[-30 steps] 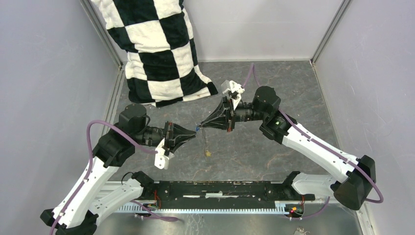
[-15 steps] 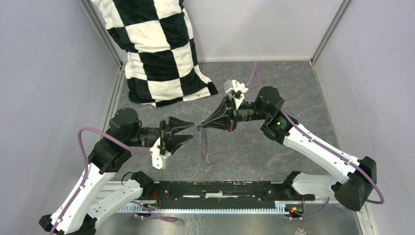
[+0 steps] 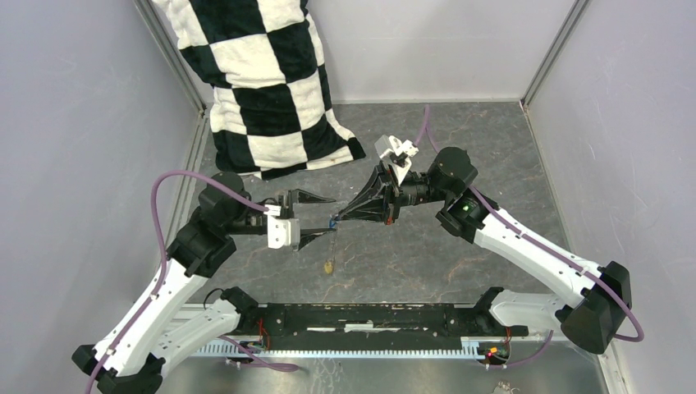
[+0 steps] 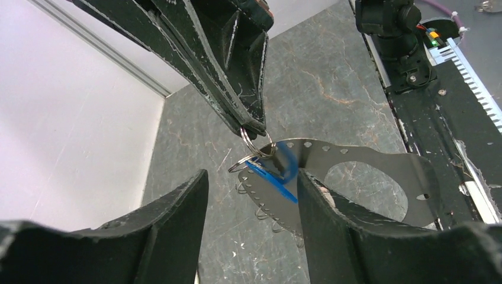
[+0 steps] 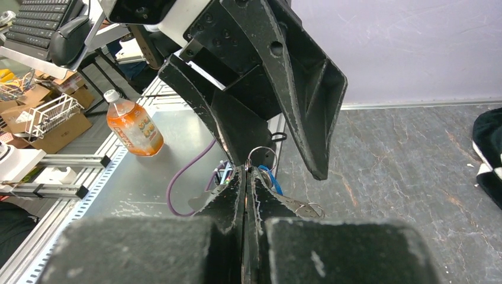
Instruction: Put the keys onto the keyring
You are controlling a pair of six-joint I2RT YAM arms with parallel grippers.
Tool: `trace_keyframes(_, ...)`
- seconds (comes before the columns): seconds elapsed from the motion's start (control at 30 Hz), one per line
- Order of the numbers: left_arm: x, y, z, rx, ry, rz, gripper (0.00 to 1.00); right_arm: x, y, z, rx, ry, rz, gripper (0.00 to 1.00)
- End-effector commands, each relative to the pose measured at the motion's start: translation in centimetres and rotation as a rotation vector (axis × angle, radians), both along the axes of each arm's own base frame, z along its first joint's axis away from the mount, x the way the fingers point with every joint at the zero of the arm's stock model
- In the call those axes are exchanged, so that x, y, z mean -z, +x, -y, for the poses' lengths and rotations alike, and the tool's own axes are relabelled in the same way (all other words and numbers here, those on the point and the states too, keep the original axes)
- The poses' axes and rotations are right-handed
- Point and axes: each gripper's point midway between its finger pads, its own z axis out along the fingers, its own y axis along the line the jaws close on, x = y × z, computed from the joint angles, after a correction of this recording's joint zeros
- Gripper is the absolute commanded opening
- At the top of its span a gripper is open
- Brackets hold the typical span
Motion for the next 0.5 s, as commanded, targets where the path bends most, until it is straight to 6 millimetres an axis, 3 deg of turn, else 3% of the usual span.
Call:
trace_keyframes(0.0,-0.84,-0.15,0.42,0.018,-0.031,-0.013,0.60,-1.34,-0.48,0.22,-0.024,0.048,0.038,0.00)
trace_keyframes(0.2,-0.86,-0.52,0.30,0.035,-0.035,0.028,0.35,-1.44,-0.44,0.30,-0.014,0.053,0.047,0.00)
trace_keyframes(0.47,-0.80,-0.03,-0.41,-0.008,-0.032,0.145,0.10,-1.52,-0.15,0.30,0.005,0.052,0.046,0.00)
